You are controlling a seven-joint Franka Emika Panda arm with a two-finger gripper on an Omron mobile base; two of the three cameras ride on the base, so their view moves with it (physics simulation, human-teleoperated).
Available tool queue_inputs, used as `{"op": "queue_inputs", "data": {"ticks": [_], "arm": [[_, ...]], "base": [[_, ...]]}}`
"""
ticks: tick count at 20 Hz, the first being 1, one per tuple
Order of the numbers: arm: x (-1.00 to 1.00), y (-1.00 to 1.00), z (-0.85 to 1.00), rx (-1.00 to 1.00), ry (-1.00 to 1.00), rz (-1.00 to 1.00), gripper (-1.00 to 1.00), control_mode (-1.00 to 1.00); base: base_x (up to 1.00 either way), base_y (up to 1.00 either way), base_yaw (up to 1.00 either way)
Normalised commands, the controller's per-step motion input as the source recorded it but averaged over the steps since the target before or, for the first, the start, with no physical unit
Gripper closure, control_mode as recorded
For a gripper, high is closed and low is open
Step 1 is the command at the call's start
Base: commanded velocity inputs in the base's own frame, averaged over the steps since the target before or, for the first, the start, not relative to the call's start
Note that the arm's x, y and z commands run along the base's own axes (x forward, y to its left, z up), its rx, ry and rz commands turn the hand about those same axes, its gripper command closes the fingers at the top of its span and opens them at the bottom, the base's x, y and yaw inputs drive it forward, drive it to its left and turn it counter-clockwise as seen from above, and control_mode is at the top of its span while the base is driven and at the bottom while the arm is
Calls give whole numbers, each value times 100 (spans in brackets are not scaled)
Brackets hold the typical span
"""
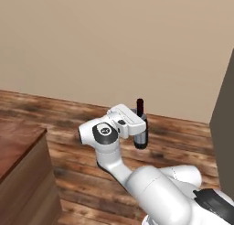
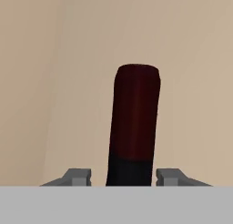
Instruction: There is a wine glass and glass cup on the dining counter. Place the wine bottle next to the wine glass and the juice bottle next to the glass cup.
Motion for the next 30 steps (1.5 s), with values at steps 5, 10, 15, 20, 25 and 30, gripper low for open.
{"op": "queue_inputs", "data": {"ticks": [5,10,15,20,25,30], "arm": [[0,0,0,0,0,0,100,100],[0,0,0,0,0,0,100,100],[0,0,0,0,0,0,100,100],[0,0,0,0,0,0,100,100],[0,0,0,0,0,0,100,100],[0,0,0,0,0,0,100,100]], "base": [[82,-17,21],[80,-17,23],[80,-13,27],[78,-11,32],[67,-1,54],[57,0,65]]}}
